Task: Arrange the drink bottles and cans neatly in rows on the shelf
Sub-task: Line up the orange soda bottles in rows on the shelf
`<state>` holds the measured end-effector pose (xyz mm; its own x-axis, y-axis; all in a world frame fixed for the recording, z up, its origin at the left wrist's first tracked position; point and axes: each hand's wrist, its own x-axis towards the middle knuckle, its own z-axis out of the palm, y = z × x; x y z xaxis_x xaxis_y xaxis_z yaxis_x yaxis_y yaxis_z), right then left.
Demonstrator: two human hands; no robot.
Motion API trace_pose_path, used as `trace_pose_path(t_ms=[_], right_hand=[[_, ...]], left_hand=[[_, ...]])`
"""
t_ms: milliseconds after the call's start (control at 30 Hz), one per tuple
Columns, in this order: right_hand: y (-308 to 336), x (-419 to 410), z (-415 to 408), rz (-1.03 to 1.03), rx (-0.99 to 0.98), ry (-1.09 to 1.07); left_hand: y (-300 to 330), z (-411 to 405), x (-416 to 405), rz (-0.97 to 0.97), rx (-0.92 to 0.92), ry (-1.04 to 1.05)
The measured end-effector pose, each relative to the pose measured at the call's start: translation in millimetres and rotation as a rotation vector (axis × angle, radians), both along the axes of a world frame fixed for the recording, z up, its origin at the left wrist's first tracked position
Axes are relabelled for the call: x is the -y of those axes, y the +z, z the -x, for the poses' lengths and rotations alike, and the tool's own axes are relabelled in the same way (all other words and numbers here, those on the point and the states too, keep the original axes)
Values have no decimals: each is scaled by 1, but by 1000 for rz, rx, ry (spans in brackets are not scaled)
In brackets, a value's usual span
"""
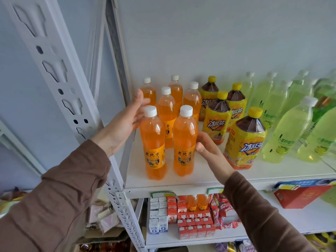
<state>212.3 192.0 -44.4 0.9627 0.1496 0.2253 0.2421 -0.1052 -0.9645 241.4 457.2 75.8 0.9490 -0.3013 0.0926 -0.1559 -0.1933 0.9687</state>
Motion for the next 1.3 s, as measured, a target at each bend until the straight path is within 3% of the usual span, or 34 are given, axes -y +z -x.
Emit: trace_pose_path(t_ms=[367, 633, 867, 1300], right_hand=[[54, 8, -44, -113, 84, -229], [46, 8, -87, -200, 41, -287], [34, 3, -102, -180, 34, -225], [11, -4, -126, -254, -51, -162]], left_hand=[[82, -33, 26, -332, 86, 81], [108, -89, 49, -595, -48, 57], [86, -122, 73, -929, -157, -16], [64, -152, 72, -788, -322, -122]])
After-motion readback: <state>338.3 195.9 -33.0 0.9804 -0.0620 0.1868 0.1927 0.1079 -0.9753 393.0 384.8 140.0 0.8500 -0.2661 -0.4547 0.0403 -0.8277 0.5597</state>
